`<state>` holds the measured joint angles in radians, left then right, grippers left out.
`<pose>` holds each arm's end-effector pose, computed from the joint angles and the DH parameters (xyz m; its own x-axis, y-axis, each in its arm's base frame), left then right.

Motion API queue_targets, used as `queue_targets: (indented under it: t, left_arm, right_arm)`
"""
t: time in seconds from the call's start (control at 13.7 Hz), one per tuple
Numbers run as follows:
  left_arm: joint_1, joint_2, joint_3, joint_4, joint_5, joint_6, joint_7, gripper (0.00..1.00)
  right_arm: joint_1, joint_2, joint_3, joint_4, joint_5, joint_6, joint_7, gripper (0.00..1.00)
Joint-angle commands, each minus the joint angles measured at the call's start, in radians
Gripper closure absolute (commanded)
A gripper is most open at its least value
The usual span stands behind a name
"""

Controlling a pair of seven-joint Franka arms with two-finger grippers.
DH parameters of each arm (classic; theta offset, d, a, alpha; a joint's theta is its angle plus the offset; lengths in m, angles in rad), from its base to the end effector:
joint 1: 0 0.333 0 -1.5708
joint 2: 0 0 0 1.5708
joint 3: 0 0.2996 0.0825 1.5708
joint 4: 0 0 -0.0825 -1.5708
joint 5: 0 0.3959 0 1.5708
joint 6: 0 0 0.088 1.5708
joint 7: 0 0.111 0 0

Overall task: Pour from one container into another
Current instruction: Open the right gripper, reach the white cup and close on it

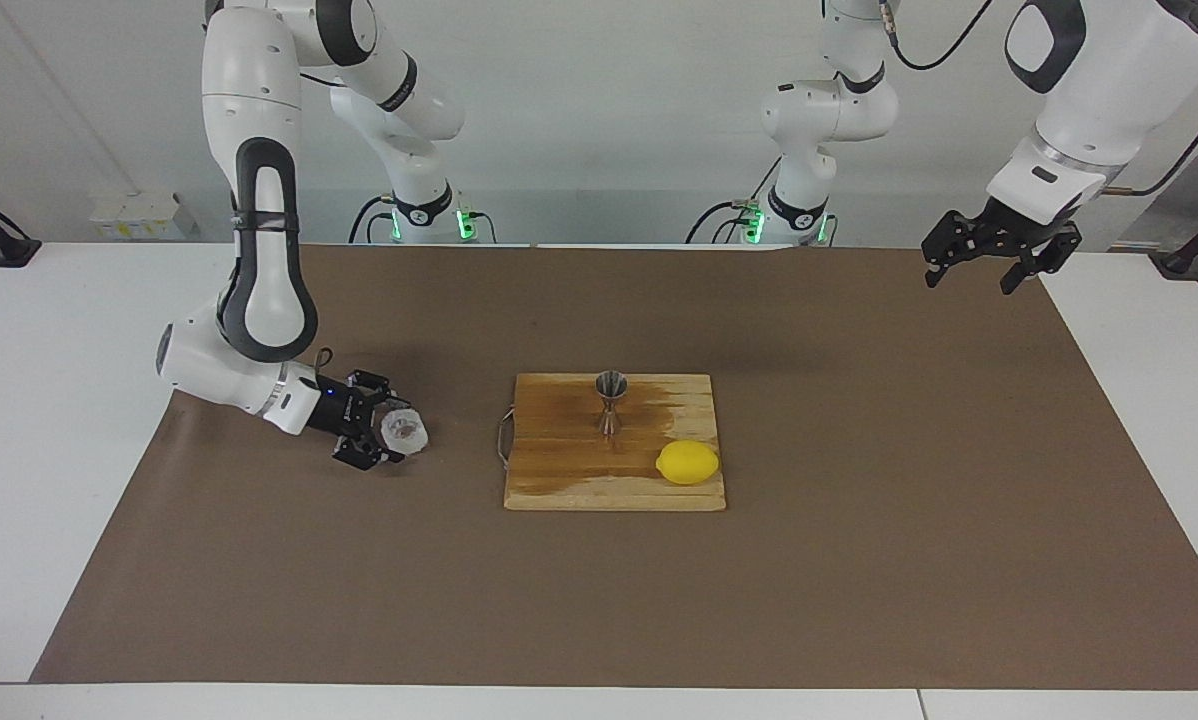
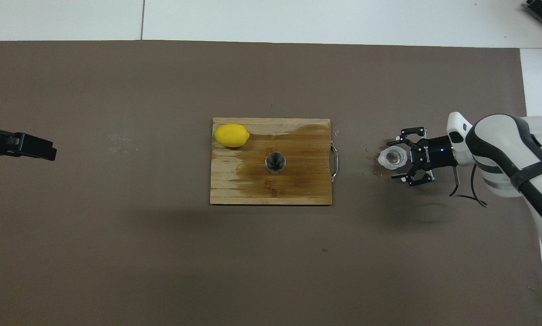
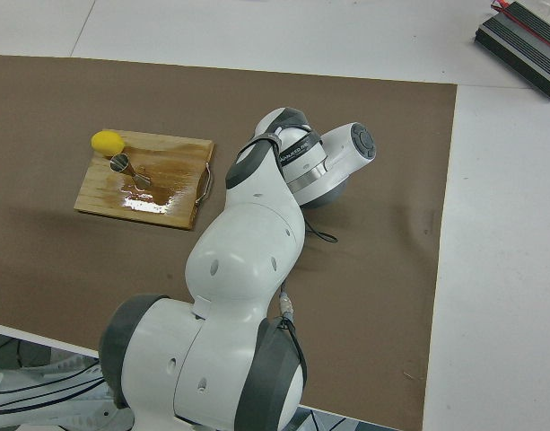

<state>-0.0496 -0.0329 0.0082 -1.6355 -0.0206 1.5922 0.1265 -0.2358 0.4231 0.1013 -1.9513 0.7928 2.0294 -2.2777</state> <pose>0.5572 -0.0253 0.5931 0.9860 -0.1667 -0.0077 -0.1665 -0.9858 0.0220 0.5917 -0.0373 0.2259 -0.0577 0.7263 0.6849 0.9972 0.0743 0.0052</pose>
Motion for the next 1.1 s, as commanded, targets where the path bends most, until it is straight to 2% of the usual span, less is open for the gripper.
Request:
queue_targets:
  t: [0.0, 0.22, 0.29, 0.81, 1.03]
  left_arm:
    - [-0.009, -0.024, 0.009, -0.026, 0.019, 0.011, 0.004, 0.0]
    - [-0.009, -0.024, 0.009, -0.026, 0.019, 0.011, 0.004, 0.0]
    - [-0.009, -0.024, 0.009, -0.026, 0.019, 0.011, 0.004, 0.0]
    - [-0.009, -0.024, 0.009, -0.026, 0.019, 0.011, 0.004, 0.0]
    - [-0.009, -0.024, 0.009, -0.026, 0.019, 0.011, 0.004, 0.0]
  right_arm:
    - [0.013, 0.005, 0.005, -0.003, 0.025, 0.028, -0.028, 0.21]
    - [0.029, 0.005, 0.003, -0.003, 0.025, 0.041, -0.026, 0.82]
    - [0.029, 0.005, 0.003, -0.003, 0.022, 0.041, -0.025, 0.92]
    - [0.03, -0.021, 0.006, 0.002, 0.016, 0.029, 0.032, 0.93]
    - [0.056, -0.043, 0.012, 0.009, 0.017, 0.028, 0.111, 0.99]
